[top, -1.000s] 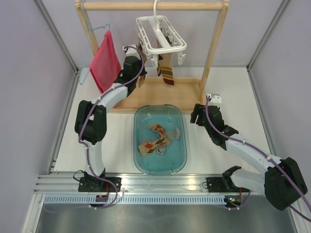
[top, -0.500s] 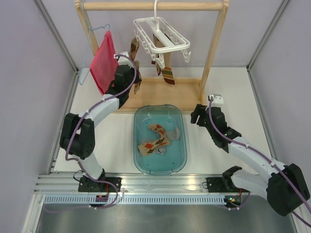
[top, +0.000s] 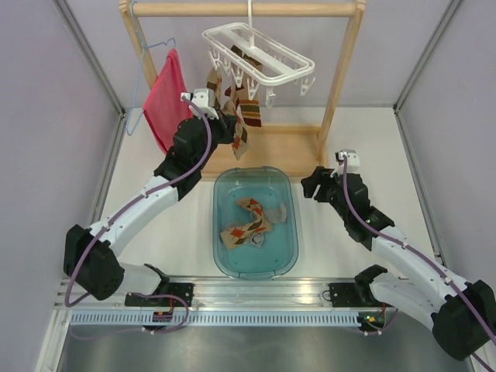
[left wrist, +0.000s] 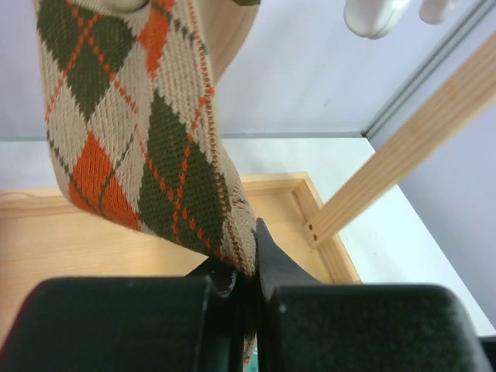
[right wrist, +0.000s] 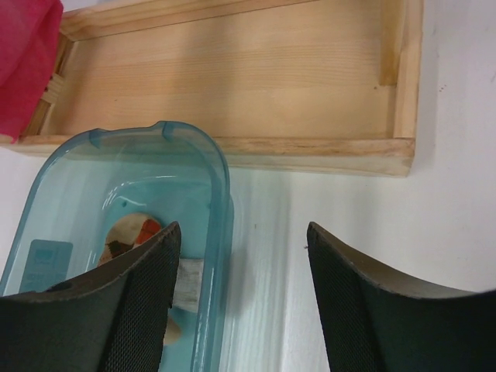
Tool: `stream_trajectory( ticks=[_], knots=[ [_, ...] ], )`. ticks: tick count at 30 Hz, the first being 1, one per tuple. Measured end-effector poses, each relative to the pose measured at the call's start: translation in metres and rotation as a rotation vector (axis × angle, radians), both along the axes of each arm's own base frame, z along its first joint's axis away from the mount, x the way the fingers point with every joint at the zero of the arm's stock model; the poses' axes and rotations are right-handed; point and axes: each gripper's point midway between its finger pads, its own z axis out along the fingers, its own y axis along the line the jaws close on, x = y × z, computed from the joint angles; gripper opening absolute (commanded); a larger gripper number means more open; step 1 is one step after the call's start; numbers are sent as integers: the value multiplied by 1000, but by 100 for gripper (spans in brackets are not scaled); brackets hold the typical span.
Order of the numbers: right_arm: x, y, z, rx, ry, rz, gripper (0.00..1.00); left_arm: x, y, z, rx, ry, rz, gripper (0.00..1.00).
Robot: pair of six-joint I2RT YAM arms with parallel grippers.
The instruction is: Remove the socks clipped to the hanger
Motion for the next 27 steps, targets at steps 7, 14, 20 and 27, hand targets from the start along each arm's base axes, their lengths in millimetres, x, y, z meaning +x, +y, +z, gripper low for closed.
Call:
stream_trajectory(
  ticks=[7, 14, 20, 27],
  knots=[
    [-20, 29, 14, 30, -24, 118, 72, -41, -1, 5, 21, 32, -52, 2],
    [-38, 83, 73, 74, -108, 270, 73, -85, 2, 23, 25, 37, -113, 2],
    [-27, 116, 146, 109, -213, 325, 74, -103, 7, 12, 72, 97, -140, 2],
    [-2, 152, 245, 135, -349, 356, 75, -114, 12, -3, 151, 142, -172, 2]
  ],
)
